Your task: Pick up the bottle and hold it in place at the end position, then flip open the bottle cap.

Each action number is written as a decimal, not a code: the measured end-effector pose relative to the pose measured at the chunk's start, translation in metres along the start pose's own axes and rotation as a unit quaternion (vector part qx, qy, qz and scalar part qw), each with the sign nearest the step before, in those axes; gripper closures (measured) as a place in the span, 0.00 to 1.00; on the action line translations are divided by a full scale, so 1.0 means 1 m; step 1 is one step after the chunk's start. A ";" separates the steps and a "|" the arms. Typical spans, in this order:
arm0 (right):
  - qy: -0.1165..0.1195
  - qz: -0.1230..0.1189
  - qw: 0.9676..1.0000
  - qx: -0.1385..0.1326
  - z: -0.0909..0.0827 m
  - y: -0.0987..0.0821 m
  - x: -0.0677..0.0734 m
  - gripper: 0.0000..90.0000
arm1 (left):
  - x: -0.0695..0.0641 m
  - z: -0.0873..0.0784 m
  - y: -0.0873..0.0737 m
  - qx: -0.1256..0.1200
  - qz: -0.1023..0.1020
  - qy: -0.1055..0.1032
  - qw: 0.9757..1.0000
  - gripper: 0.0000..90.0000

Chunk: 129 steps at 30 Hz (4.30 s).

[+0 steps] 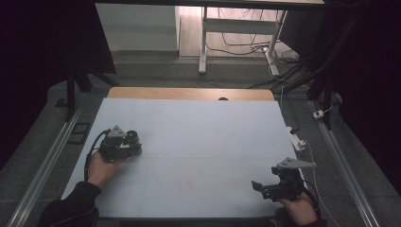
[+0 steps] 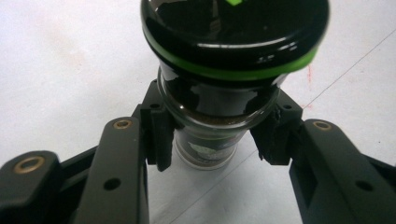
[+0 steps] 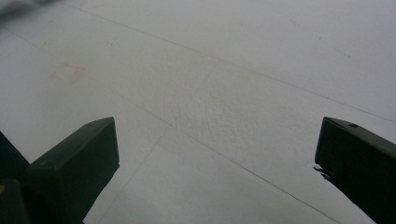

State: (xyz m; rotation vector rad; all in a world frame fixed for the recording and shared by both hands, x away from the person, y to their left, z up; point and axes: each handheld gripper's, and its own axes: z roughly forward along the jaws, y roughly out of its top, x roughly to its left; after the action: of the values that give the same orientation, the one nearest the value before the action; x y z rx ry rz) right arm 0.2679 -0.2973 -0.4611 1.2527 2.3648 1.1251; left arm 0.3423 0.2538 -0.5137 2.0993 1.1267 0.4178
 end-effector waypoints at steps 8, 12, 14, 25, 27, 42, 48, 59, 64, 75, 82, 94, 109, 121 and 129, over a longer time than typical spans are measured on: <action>0.000 0.000 1.000 0.001 0.000 0.000 0.000 0.00 | -0.001 -0.003 0.003 -0.008 -0.001 -0.006 1.000 0.59; 0.000 0.001 1.000 0.002 0.000 0.000 0.000 0.00 | -0.003 -0.006 0.008 -0.015 -0.002 -0.009 1.000 0.59; -0.001 0.001 1.000 0.002 0.000 0.000 0.000 0.00 | -0.004 -0.008 0.011 -0.021 -0.008 -0.013 1.000 0.59; 0.000 0.003 1.000 0.002 0.000 0.000 0.000 0.00 | -0.022 -0.013 0.042 -0.030 -0.006 -0.032 0.999 0.59; 0.000 0.003 1.000 0.002 0.000 0.000 -0.001 0.00 | -0.027 -0.012 0.048 -0.032 -0.003 -0.036 0.999 0.59; 0.001 0.005 1.000 -0.001 0.000 0.000 -0.001 0.00 | -0.070 0.017 0.094 -0.023 0.035 -0.063 0.997 0.59; 0.002 0.005 1.000 -0.001 -0.001 0.000 -0.001 0.00 | -0.084 0.032 0.108 -0.024 0.038 -0.070 0.997 0.59; 0.002 0.004 1.000 0.000 0.000 0.000 -0.001 0.00 | -0.102 0.060 0.119 -0.023 0.043 -0.073 0.996 0.59; 0.002 0.003 1.000 0.000 0.000 0.000 -0.001 0.00 | -0.108 0.072 0.118 -0.019 0.044 -0.074 0.996 0.59; 0.002 0.001 1.000 0.000 0.000 0.000 -0.001 0.00 | -0.115 0.093 0.112 -0.011 0.048 -0.074 0.996 0.59; 0.003 -0.001 1.000 0.000 0.000 0.000 -0.001 0.00 | -0.118 0.102 0.108 -0.003 0.057 -0.067 0.996 0.59; 0.001 -0.004 1.000 0.002 0.000 0.000 0.000 0.00 | -0.120 0.103 0.105 0.000 0.065 -0.060 0.996 0.59; 0.002 -0.021 1.000 -0.006 -0.002 0.002 0.006 0.00 | -0.120 0.103 0.104 -0.006 0.070 -0.063 0.996 0.59; 0.011 -0.038 0.999 -0.036 -0.003 0.010 0.014 0.00 | -0.120 0.103 0.103 -0.006 0.067 -0.060 0.996 0.59; 0.026 -0.058 0.997 -0.044 0.002 0.021 0.023 0.00 | -0.120 0.103 0.103 -0.007 0.065 -0.060 0.996 0.59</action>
State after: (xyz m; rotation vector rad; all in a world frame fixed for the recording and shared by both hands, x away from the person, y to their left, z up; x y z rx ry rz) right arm 0.2683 -0.2711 -0.4441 1.0551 2.3641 1.2245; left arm 0.3939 0.0718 -0.5067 2.1620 0.9187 0.3552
